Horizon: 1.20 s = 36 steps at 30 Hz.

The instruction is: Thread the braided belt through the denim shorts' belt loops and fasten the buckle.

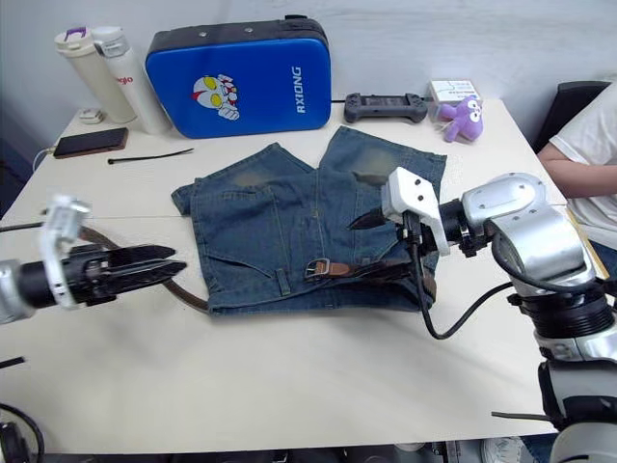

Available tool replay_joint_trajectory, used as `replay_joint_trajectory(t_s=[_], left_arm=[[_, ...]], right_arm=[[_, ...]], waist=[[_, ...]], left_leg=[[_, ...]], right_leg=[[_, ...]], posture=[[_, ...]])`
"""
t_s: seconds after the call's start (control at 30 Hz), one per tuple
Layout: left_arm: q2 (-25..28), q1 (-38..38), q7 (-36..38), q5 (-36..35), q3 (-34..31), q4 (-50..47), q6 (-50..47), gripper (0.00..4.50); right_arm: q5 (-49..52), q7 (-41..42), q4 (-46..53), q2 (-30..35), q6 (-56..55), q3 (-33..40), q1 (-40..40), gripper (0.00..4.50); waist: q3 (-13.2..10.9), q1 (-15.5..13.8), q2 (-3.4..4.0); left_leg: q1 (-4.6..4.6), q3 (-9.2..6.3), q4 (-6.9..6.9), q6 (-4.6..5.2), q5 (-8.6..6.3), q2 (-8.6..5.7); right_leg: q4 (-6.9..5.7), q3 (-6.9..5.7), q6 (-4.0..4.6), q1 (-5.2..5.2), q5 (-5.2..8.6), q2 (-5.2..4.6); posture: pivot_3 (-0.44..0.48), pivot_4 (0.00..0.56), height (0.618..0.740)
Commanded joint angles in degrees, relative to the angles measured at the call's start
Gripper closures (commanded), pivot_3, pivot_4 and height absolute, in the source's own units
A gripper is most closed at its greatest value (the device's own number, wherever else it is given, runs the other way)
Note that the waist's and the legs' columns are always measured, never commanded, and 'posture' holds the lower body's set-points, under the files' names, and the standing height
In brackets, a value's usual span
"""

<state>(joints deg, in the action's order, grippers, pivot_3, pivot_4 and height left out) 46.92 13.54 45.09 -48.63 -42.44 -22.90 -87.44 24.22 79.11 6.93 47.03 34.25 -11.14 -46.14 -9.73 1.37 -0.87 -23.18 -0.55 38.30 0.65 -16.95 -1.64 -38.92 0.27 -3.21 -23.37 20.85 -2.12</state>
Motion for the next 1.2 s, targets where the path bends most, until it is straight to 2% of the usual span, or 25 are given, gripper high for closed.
replay_joint_trajectory(t_s=[0.03,0.1,0.17,0.3,0.37,0.43,0.6,0.7,0.77,0.83,1.07,1.13,1.2], left_arm=[[-1.5,-4.5,-14.1,-1.0,-7.4,-1.7,-5.1,0.00],[-3.8,-1.5,-25.9,-2.3,-7.0,2.5,-5.1,0.00],[-7.3,4.5,-38.5,-3.8,-7.3,8.0,-5.1,0.00],[-17.9,18.3,-62.3,3.1,-9.6,10.7,-5.1,0.00],[-22.5,24.3,-71.0,8.4,-12.1,12.3,-5.1,0.00],[-24.1,28.5,-76.0,14.0,-12.4,14.2,-5.1,0.00],[-29.3,35.5,-80.7,25.8,-14.1,16.7,-5.0,0.00],[-33.4,37.2,-82.2,29.4,-17.2,19.8,1.7,0.00],[-35.4,38.1,-82.2,30.5,-18.3,21.9,4.5,0.52],[-36.3,38.7,-82.2,31.4,-18.9,23.4,6.1,1.26],[-35.7,40.0,-82.6,34.1,-16.9,26.8,12.7,4.47],[-33.2,38.1,-79.3,35.5,-9.9,26.5,16.0,4.47],[-28.3,33.4,-70.8,37.0,3.4,23.9,20.0,4.47]], right_arm=[[-0.3,-0.7,-0.9,-2.7,-1.0,-0.4,-3.0,0.07],[-2.6,-1.2,-3.1,-4.1,-3.2,-1.6,-3.6,0.07],[-4.5,-1.6,-4.5,-4.9,-5.2,-2.4,-4.0,0.07],[-5.4,-3.2,-5.9,-6.7,-6.2,-2.1,-4.4,0.07],[-5.7,-4.4,-6.1,-7.3,-6.3,-1.6,-4.4,0.07],[-6.3,-5.5,-6.3,-7.5,-6.8,-1.6,-4.3,0.07],[-8.2,-9.2,-4.9,-6.8,-6.9,-1.0,-2.2,0.07],[-8.6,-12.0,-3.0,-6.3,-5.9,0.4,-0.6,0.07],[-9.1,-13.5,-1.8,-5.8,-5.6,1.1,0.3,0.00],[-9.0,-14.5,-0.7,-5.4,-4.8,1.8,0.8,0.00],[-9.5,-16.6,0.1,-4.2,-4.2,2.5,1.2,0.00],[-9.5,-16.8,0.0,-4.2,-4.3,2.4,1.1,0.00],[-9.7,-17.0,-0.3,-4.3,-4.6,2.5,1.0,0.00]], waist=[[0.0,0.1,0.00],[0.0,-0.2,-0.02],[0.0,-1.1,-0.08],[0.1,-1.9,-0.35],[0.1,-1.9,-0.53],[0.1,-1.6,-0.65],[0.1,-1.3,-0.71],[0.1,-1.4,-0.71],[0.1,-1.4,-0.71],[0.1,-1.5,-0.71],[0.1,-2.0,-0.71],[0.1,-2.1,-0.73],[0.1,-2.0,-0.73]], left_leg=[[0.01,0.00,-0.01,0.00,0.00,0.00],[0.03,-0.03,-0.03,-0.02,0.01,0.00],[0.06,-0.08,0.00,0.12,-0.06,-0.03],[-0.08,-0.17,0.42,-0.03,-0.08,-0.08],[-0.14,-0.15,0.61,0.00,-0.18,-0.08],[-0.17,-0.12,0.70,0.03,-0.23,-0.08],[-0.17,0.01,0.69,-0.03,-0.27,-0.07],[-0.17,0.03,0.71,-0.06,-0.27,-0.07],[-0.16,0.03,0.74,-0.08,-0.28,-0.07],[-0.11,0.08,0.74,-0.13,-0.27,-0.07],[-0.05,0.08,0.75,-0.20,-0.22,-0.07],[-0.05,0.08,0.75,-0.20,-0.23,-0.07],[-0.08,0.08,0.72,-0.20,-0.23,-0.06]], right_leg=[[-0.01,0.00,0.00,0.00,0.00,-0.01],[-0.02,-0.02,0.00,-0.01,0.00,0.01],[-0.08,-0.05,0.00,0.01,0.00,0.00],[-0.21,-0.14,-0.02,0.00,-0.02,-0.01],[-0.25,-0.14,-0.05,0.00,-0.03,-0.01],[-0.27,-0.15,-0.11,0.00,-0.06,-0.01],[-0.44,-0.16,-0.14,-0.06,-0.08,0.00],[-0.47,-0.16,-0.14,-0.06,-0.08,-0.01],[-0.48,-0.18,-0.14,-0.07,-0.08,-0.01],[-0.45,-0.18,-0.14,-0.06,-0.08,-0.02],[-0.47,-0.17,-0.14,-0.06,-0.08,-0.02],[-0.47,-0.18,-0.14,-0.06,-0.08,-0.02],[-0.48,-0.18,-0.14,-0.08,-0.08,-0.01]], posture=[[0.000,0.150,0.740],[0.000,0.150,0.740],[0.000,0.150,0.740],[0.000,0.150,0.740],[0.000,0.150,0.740],[0.000,0.150,0.740],[0.000,0.150,0.740],[0.000,0.150,0.740],[0.000,0.150,0.740],[0.000,0.150,0.740],[0.000,0.150,0.740],[0.000,0.150,0.740],[0.000,0.150,0.740]])
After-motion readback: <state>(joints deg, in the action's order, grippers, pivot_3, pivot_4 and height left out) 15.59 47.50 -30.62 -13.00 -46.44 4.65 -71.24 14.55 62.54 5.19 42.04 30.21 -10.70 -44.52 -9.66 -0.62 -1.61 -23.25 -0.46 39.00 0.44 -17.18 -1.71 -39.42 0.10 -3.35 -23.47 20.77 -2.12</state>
